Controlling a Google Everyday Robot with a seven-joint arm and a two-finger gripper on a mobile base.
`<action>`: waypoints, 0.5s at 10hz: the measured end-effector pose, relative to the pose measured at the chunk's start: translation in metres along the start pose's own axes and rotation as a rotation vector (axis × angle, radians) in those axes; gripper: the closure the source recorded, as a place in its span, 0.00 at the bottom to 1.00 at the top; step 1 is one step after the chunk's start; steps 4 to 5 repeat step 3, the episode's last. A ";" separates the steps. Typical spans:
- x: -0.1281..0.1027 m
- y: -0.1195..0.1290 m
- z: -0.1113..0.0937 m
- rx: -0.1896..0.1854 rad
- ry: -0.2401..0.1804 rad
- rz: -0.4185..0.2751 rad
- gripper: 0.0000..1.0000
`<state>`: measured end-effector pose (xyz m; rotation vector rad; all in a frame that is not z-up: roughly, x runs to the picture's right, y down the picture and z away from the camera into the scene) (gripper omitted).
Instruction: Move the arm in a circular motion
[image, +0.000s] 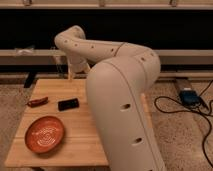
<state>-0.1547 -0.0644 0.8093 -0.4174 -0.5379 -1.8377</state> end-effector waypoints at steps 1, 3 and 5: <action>0.004 -0.023 -0.003 0.012 0.007 -0.065 0.20; 0.005 -0.028 -0.003 0.014 0.009 -0.082 0.20; 0.005 -0.028 -0.003 0.014 0.009 -0.082 0.20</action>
